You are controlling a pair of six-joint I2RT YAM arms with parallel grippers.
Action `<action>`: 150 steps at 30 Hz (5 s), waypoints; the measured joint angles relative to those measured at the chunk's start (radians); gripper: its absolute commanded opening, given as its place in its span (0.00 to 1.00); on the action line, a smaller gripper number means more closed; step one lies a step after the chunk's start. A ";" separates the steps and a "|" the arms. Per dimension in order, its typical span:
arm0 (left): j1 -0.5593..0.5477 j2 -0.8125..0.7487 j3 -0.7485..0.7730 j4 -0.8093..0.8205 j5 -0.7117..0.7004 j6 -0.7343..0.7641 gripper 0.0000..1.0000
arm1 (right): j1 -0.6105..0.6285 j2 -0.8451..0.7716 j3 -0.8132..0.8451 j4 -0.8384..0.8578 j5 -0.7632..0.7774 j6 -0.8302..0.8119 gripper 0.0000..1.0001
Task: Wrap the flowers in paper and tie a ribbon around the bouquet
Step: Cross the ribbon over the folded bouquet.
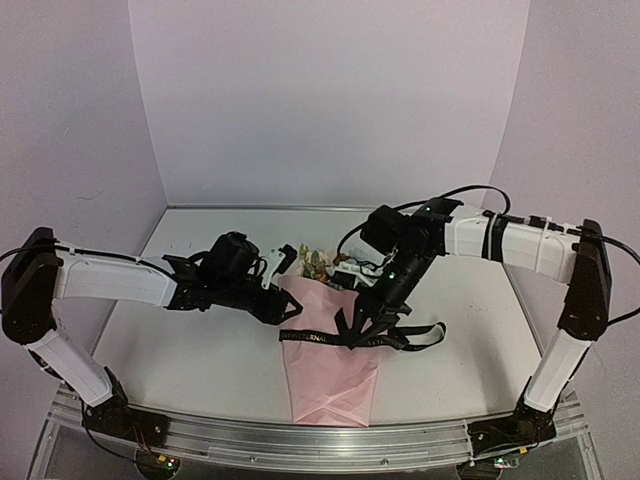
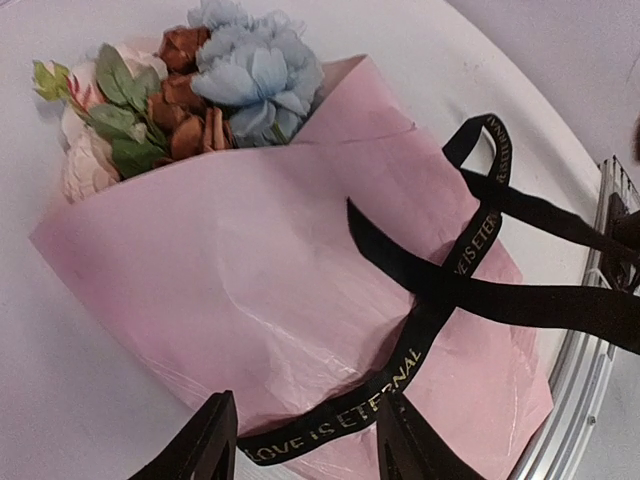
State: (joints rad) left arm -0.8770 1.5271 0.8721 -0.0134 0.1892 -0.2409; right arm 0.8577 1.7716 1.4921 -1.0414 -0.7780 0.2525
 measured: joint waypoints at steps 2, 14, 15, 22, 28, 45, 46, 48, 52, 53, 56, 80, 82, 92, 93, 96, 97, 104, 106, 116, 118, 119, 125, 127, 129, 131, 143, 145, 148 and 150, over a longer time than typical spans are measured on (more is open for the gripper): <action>-0.019 0.049 0.042 -0.053 0.000 0.032 0.55 | 0.000 -0.017 0.004 -0.012 0.004 -0.010 0.13; -0.067 0.118 0.078 -0.150 0.002 0.085 0.59 | 0.009 -0.059 -0.065 -0.079 0.146 -0.021 0.49; -0.068 0.123 0.078 -0.152 0.002 0.085 0.59 | 0.015 -0.054 -0.061 -0.077 0.181 -0.005 0.49; -0.083 0.142 0.078 -0.154 0.001 0.084 0.61 | 0.087 0.056 -0.029 0.028 0.394 0.177 0.50; -0.084 0.095 0.047 -0.152 -0.001 0.079 0.63 | 0.148 0.113 -0.049 0.143 0.535 0.307 0.51; -0.084 0.031 0.015 -0.152 -0.008 0.060 0.63 | 0.231 0.210 -0.056 0.215 0.697 0.492 0.14; -0.084 0.031 0.015 -0.152 -0.008 0.060 0.63 | 0.231 0.211 -0.056 0.215 0.699 0.496 0.09; -0.084 0.031 0.015 -0.152 -0.008 0.061 0.63 | 0.231 0.214 -0.056 0.215 0.702 0.500 0.01; -0.084 0.031 0.015 -0.152 -0.008 0.062 0.63 | 0.230 0.221 -0.056 0.216 0.706 0.500 0.00; -0.084 0.031 0.015 -0.152 -0.008 0.062 0.62 | 0.230 0.221 -0.056 0.216 0.707 0.500 0.00; -0.084 0.032 0.015 -0.152 -0.007 0.074 0.62 | 0.230 0.219 -0.060 0.219 0.708 0.493 0.00; -0.068 -0.102 -0.051 -0.162 -0.036 0.082 0.63 | 0.323 0.176 -0.069 0.180 0.793 0.582 0.45; -0.068 -0.102 -0.057 -0.162 -0.035 0.081 0.63 | 0.330 0.190 -0.062 0.175 0.796 0.588 0.41; -0.068 -0.101 -0.063 -0.153 -0.027 0.081 0.61 | 0.334 0.202 -0.069 0.165 0.790 0.605 0.00; -0.068 -0.101 -0.063 -0.151 -0.025 0.085 0.60 | 0.334 0.201 -0.077 0.168 0.789 0.602 0.00; -0.068 -0.087 -0.061 -0.145 -0.024 0.101 0.59 | 0.332 0.183 -0.112 0.168 0.788 0.584 0.00; -0.068 -0.077 -0.060 -0.143 -0.023 0.109 0.58 | 0.331 0.170 -0.125 0.168 0.788 0.575 0.00; -0.090 0.012 -0.020 -0.143 -0.035 0.216 0.58 | 0.285 -0.054 -0.246 0.171 0.745 0.498 0.00; -0.104 0.027 -0.006 -0.141 -0.037 0.258 0.59 | 0.267 -0.112 -0.265 0.175 0.728 0.485 0.00; -0.165 0.218 0.116 -0.136 -0.126 0.420 0.57 | 0.244 -0.169 -0.337 0.218 0.679 0.508 0.18; -0.165 0.248 0.132 -0.136 -0.158 0.430 0.52 | 0.244 -0.169 -0.348 0.232 0.676 0.511 0.24; -0.165 0.257 0.136 -0.136 -0.176 0.433 0.47 | 0.244 -0.169 -0.353 0.240 0.676 0.513 0.26; -0.164 0.259 0.136 -0.118 -0.228 0.430 0.15 | 0.242 -0.169 -0.369 0.291 0.683 0.507 0.39; -0.163 0.256 0.136 -0.112 -0.236 0.428 0.07 | 0.236 -0.168 -0.377 0.315 0.681 0.507 0.41; -0.162 0.252 0.135 -0.106 -0.238 0.425 0.02 | 0.227 -0.163 -0.383 0.335 0.677 0.504 0.43; -0.158 0.246 0.134 -0.101 -0.237 0.423 0.00 | 0.214 -0.149 -0.383 0.355 0.675 0.501 0.44; -0.101 0.199 0.123 -0.110 -0.061 0.398 0.00 | 0.155 0.022 -0.319 0.436 0.691 0.428 0.56; -0.095 0.199 0.124 -0.120 -0.035 0.397 0.00 | 0.154 0.041 -0.308 0.459 0.709 0.414 0.56; -0.093 0.200 0.133 -0.123 -0.006 0.397 0.00 | 0.154 0.064 -0.293 0.483 0.729 0.396 0.54; -0.091 0.200 0.142 -0.126 0.008 0.397 0.00 | 0.154 0.087 -0.276 0.497 0.737 0.389 0.50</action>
State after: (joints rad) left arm -0.9684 1.7271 1.0138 -0.1398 0.1976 0.1558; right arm 1.0119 1.8590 1.2161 -0.5439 -0.0406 0.6414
